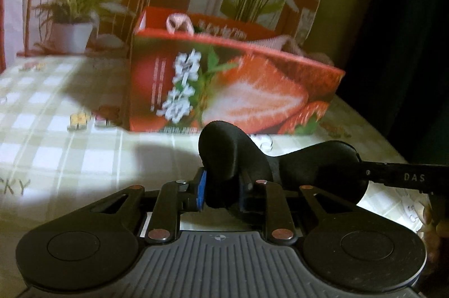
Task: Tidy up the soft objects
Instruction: 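Lift the black eye mask with both grippers over the red box, then lower the eye mask into the box and open both grippers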
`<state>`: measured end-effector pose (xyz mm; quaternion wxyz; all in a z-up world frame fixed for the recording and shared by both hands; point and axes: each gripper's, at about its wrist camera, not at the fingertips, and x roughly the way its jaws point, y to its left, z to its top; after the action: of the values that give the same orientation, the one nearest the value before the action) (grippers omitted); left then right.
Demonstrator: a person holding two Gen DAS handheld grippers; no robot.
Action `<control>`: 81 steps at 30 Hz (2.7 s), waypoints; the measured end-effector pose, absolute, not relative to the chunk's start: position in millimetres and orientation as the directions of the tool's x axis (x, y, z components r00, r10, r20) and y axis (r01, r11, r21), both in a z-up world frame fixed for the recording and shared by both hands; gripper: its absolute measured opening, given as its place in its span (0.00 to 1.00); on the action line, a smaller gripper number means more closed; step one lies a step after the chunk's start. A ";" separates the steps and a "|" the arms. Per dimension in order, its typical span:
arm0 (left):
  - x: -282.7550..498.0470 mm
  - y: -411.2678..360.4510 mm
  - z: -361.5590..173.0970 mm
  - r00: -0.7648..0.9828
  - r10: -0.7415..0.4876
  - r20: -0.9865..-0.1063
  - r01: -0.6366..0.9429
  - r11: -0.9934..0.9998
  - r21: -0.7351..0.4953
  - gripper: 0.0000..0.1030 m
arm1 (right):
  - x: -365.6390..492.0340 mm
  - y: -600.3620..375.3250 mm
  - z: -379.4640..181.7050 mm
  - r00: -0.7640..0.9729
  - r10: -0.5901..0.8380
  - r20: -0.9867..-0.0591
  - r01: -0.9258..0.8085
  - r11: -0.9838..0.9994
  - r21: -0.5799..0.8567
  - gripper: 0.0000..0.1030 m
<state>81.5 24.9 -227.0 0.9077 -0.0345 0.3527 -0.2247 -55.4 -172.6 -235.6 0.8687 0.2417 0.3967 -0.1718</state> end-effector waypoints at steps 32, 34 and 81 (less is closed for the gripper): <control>198.4 -6.5 -125.1 0.775 -0.398 -0.491 0.411 0.908 -0.087 0.24 | 85.9 -234.4 -144.6 0.820 -0.195 -0.539 0.271 0.960 0.066 0.13; 205.7 -8.6 -136.0 0.738 -0.397 -0.546 0.418 0.904 -0.091 0.24 | 89.9 -237.4 -154.1 0.796 -0.185 -0.576 0.272 0.960 0.067 0.13; 191.9 6.6 -35.3 0.795 -0.239 -0.558 0.256 0.965 -0.048 1.00 | 76.5 -265.2 -104.6 0.708 -0.279 -0.649 0.421 0.904 0.072 0.98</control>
<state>191.9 6.6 -35.3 0.9472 0.0149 0.2926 -0.1306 76.5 -265.2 -104.6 0.9179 0.1077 0.3310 -0.1906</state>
